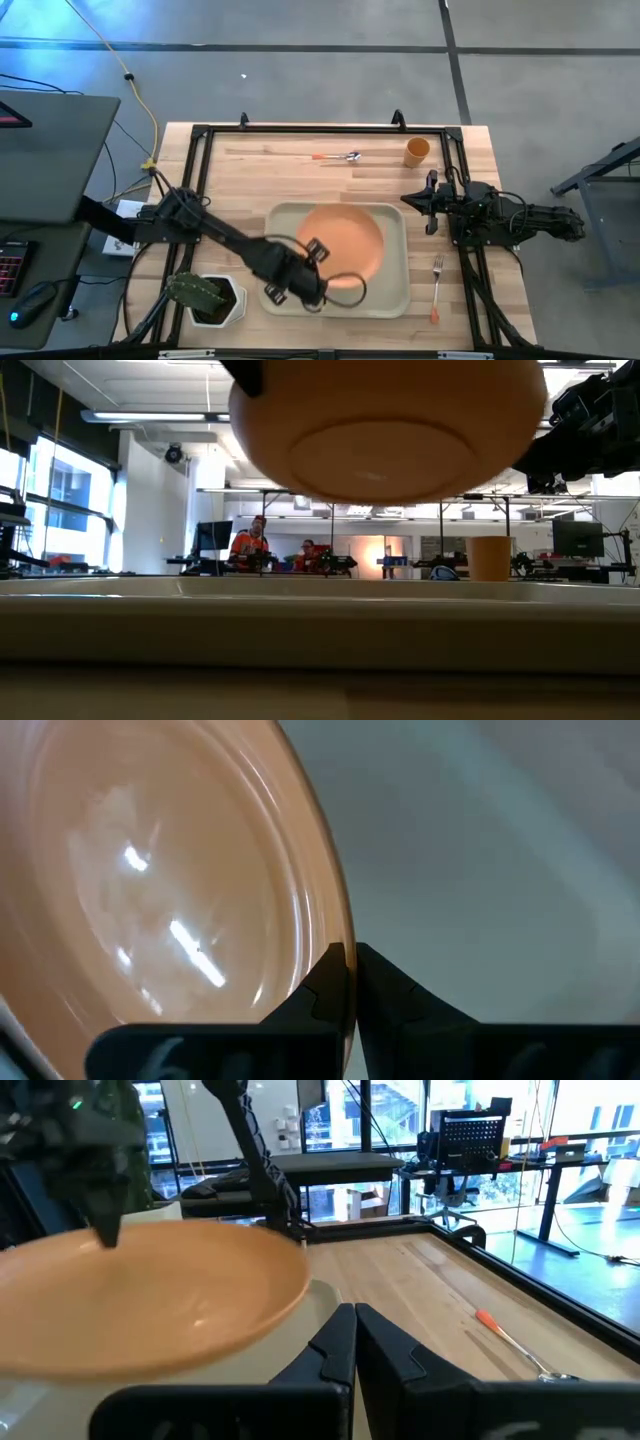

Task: Pick and place plate/cup/fork/spoon on tray
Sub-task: Put the orange plate on the gray tray

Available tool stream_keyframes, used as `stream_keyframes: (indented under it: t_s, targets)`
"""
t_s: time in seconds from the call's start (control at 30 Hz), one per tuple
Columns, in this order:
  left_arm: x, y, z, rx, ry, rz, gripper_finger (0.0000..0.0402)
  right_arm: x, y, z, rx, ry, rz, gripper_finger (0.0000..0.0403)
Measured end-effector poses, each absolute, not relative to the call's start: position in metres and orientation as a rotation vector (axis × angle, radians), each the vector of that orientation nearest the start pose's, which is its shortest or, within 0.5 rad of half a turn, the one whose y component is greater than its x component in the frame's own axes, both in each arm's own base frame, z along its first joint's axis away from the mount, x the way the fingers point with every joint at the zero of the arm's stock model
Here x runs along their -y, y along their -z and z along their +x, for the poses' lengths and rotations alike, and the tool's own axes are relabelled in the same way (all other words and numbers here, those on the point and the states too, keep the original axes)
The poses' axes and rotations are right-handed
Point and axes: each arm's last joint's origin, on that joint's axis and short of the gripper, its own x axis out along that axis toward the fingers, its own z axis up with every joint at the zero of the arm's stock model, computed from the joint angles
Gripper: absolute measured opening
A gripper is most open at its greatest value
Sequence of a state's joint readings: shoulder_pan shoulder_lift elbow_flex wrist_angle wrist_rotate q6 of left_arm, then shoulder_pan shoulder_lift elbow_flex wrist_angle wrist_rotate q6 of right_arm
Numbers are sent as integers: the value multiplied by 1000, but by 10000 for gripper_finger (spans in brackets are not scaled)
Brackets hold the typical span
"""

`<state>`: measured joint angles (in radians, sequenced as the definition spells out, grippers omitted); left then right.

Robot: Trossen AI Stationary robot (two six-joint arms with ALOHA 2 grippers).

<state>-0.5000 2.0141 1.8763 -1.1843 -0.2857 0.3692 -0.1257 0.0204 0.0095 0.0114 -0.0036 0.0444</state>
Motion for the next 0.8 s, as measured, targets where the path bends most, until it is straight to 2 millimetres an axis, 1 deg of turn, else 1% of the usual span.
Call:
stream_keyframes:
  t_s: [0.1,0.2,0.37,0.5,0.67,0.8]
  targets:
    - [202,-263,365,-1186,394,778,1,12,-166,98,3,122,44,0]
    - [211,-249,367,-1214,398,772,1,12,-166,98,4,122,44,0]
    - [221,-219,372,-1283,398,774,1,12,-166,98,4,122,44,0]
    - [225,-199,378,-1299,388,770,1,12,-166,98,3,122,44,0]
    - [227,-186,381,-1334,383,744,3,12,-166,98,4,122,44,0]
    - [227,-186,381,-1338,369,719,21,12,-166,98,4,122,44,0]
